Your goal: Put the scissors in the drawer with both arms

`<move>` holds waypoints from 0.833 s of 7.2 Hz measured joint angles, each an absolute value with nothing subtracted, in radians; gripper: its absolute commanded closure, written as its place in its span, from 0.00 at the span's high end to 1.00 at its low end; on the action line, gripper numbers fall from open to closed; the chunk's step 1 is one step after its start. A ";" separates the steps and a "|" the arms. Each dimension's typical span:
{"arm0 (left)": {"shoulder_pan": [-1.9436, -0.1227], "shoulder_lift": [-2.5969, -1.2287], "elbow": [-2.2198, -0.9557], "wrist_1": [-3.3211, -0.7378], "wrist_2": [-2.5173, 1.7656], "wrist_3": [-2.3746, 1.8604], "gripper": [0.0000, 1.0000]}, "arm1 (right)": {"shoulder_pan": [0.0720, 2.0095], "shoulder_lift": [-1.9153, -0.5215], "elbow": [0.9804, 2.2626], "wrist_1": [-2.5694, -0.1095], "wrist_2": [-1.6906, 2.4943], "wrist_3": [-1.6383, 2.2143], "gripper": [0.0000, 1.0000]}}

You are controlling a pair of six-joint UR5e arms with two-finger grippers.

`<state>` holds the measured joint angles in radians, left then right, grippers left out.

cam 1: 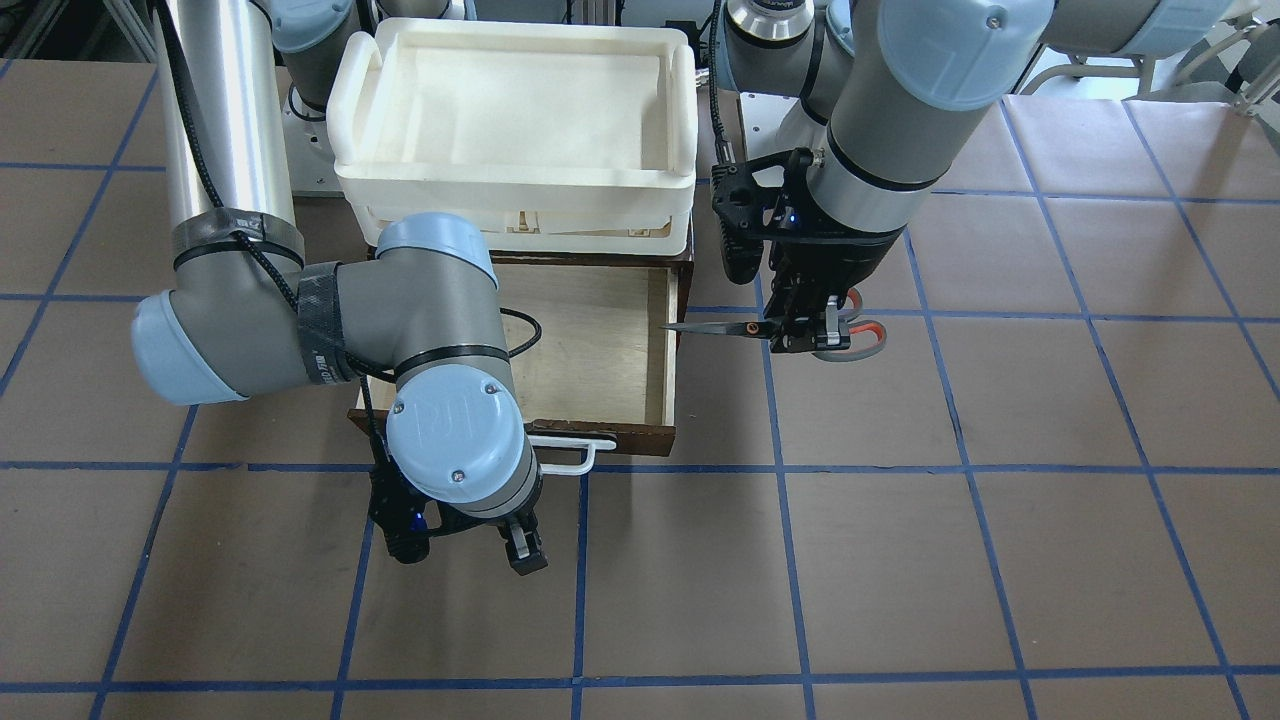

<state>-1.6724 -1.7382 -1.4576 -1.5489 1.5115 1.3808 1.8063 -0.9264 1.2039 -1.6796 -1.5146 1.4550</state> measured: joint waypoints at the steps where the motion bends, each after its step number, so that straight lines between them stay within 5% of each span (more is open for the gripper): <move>1: -1.673 -1.741 -1.458 -1.548 1.511 1.380 0.07 | 1.806 -0.935 1.204 -1.681 -1.507 1.450 1.00; 6: -1.736 -1.748 -1.456 -1.538 1.509 1.306 0.06 | 1.783 -1.019 1.230 -1.673 -1.538 1.314 1.00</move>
<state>-1.7359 -1.7476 -1.4557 -1.5381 1.5090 1.3057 1.7828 -1.0188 1.2301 -1.6732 -1.5378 1.3143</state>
